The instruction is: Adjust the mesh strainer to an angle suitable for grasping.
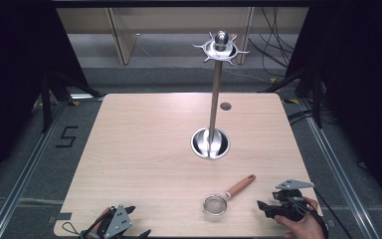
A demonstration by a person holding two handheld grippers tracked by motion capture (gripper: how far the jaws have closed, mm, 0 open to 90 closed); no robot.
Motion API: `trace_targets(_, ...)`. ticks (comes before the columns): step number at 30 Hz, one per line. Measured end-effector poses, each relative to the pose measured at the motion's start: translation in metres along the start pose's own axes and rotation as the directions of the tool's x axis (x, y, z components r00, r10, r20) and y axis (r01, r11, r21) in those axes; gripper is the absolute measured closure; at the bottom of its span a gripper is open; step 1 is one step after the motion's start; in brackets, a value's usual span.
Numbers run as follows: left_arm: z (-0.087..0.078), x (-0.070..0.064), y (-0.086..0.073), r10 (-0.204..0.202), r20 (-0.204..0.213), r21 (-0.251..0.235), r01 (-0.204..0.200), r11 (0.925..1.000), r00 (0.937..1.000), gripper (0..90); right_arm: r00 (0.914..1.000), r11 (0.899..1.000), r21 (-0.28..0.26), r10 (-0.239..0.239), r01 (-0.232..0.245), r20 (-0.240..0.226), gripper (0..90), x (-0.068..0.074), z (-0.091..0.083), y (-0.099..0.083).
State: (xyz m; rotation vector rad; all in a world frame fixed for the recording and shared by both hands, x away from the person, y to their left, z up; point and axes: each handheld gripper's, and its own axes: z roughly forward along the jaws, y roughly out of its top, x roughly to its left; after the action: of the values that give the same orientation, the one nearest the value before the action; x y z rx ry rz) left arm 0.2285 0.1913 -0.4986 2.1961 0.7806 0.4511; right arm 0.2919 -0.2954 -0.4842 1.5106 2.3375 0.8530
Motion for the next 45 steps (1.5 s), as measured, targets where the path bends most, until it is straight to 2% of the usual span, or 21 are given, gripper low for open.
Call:
trace_targets(2, 0.0, 0.0, 0.0, -0.007, 0.012, -0.002, 0.007, 1.0, 0.9999, 15.8, 1.0, 1.0, 0.003, 0.001, 0.0, -0.009, 32.1, 0.0, 0.0, 0.0)
trace_targets(3, -0.001, 0.0, 0.0, -0.006, 0.01, -0.001, 0.006, 1.0, 0.9999, 15.8, 0.9997, 1.0, -0.019, -0.024, 0.023, -0.01, 32.1, -0.002, 0.002, 0.001)
trace_targets(11, -0.001, 0.0, -0.001, -0.007, 0.01, 0.0, 0.007, 1.0, 0.9999, 15.8, 0.9995, 0.999, -0.013, -0.029, 0.029, -0.011, 32.3, 0.0, 0.003, 0.003)
trace_targets(14, -0.001, 0.0, -0.001, -0.009, 0.011, -0.002, 0.009, 1.0, 0.9999, 15.8, 0.9974, 0.999, 0.018, 0.038, -0.037, -0.062, 32.4, 0.004, 0.0, 0.005)
trace_targets(15, -0.001, 0.0, -0.001, -0.007, 0.009, 0.0, 0.007, 1.0, 0.9999, 15.8, 0.9989, 1.0, -0.024, 0.006, -0.007, -0.046, 32.4, 0.002, 0.003, 0.006)
trace_targets(16, -0.001, 0.0, -0.001, -0.009, 0.005, -0.002, 0.009, 1.0, 1.0, 15.8, 0.9989, 1.0, -0.024, 0.006, -0.007, -0.046, 32.4, 0.002, 0.003, 0.006)
trace_targets(17, -0.001, 0.0, -0.001, -0.008, 0.005, -0.002, 0.008, 1.0, 1.0, 15.8, 0.9975, 0.999, -0.009, 0.039, -0.04, -0.058, 32.6, 0.004, 0.002, 0.007)
trace_targets(18, -0.001, 0.0, -0.001, -0.008, 0.007, 0.001, 0.008, 1.0, 0.9999, 15.8, 0.9989, 1.0, -0.028, 0.003, -0.004, -0.047, 33.0, 0.003, 0.002, 0.01)
trace_targets(21, 0.0, 0.0, -0.001, -0.006, 0.009, 0.003, 0.006, 1.0, 0.9999, 15.8, 0.9979, 0.999, -0.035, 0.013, -0.015, -0.063, 33.1, 0.006, 0.002, 0.012)
trace_targets(22, 0.0, 0.0, -0.001, -0.006, 0.009, 0.004, 0.006, 1.0, 0.9999, 15.8, 0.9961, 0.998, -0.034, 0.05, -0.053, -0.072, 33.5, 0.011, 0.001, 0.015)
trace_targets(23, 0.0, 0.0, -0.001, -0.01, 0.009, 0.002, 0.01, 0.9999, 0.9999, 15.8, 0.9958, 0.998, -0.059, 0.013, -0.018, -0.09, 33.7, 0.007, 0.003, 0.016)
trace_targets(24, 0.0, 0.0, -0.001, -0.011, 0.01, 0.003, 0.011, 0.9999, 0.9999, 15.8, 0.9958, 0.998, -0.059, 0.013, -0.018, -0.09, 33.7, 0.007, 0.003, 0.016)
trace_targets(25, 0.0, 0.0, -0.001, -0.011, 0.01, 0.002, 0.011, 0.9999, 0.9999, 15.8, 0.9928, 0.997, -0.046, 0.049, -0.055, -0.109, 33.7, 0.011, 0.003, 0.02)
trace_targets(29, 0.0, -0.001, -0.001, -0.017, 0.016, -0.003, 0.017, 0.9999, 0.9997, 15.8, 0.9879, 0.995, -0.078, 0.05, -0.062, -0.147, 33.7, 0.011, 0.008, 0.026)
trace_targets(30, -0.001, 0.0, -0.001, -0.01, 0.013, 0.006, 0.01, 0.9999, 0.9999, 15.8, 0.98, 0.992, -0.069, 0.094, -0.108, -0.175, 33.7, 0.012, 0.01, 0.028)
trace_targets(34, -0.001, -0.001, -0.001, -0.013, 0.01, 0.001, 0.013, 0.9999, 0.9999, 15.8, 0.9625, 0.983, -0.059, 0.156, -0.173, -0.222, 33.7, 0.008, 0.021, 0.029)
trace_targets(37, 0.0, 0.0, -0.001, -0.005, 0.0, 0.008, 0.005, 1.0, 1.0, 15.8, 0.9535, 0.981, -0.033, 0.178, -0.191, -0.243, 33.7, 0.007, 0.026, 0.031)
trace_targets(39, 0.001, 0.0, -0.001, -0.003, -0.004, 0.009, 0.003, 1.0, 1.0, 15.8, 0.955, 0.981, -0.043, 0.175, -0.191, -0.24, 33.6, 0.007, 0.029, 0.032)
trace_targets(42, 0.0, 0.0, -0.001, -0.011, 0.006, 0.003, 0.011, 0.9999, 0.9999, 15.8, 0.9553, 0.982, -0.015, 0.181, -0.19, -0.233, 33.3, 0.007, 0.033, 0.036)
trace_targets(43, 0.0, 0.0, -0.001, -0.013, 0.009, 0.003, 0.013, 0.9999, 0.9999, 15.8, 0.951, 0.981, 0.008, 0.192, -0.196, -0.243, 32.0, 0.007, 0.036, 0.038)
trace_targets(45, -0.001, 0.002, -0.001, 0.012, -0.002, 0.02, -0.012, 0.9997, 0.9999, 15.8, 0.9556, 0.981, 0.008, 0.192, -0.195, -0.224, 31.6, 0.008, 0.039, 0.04)
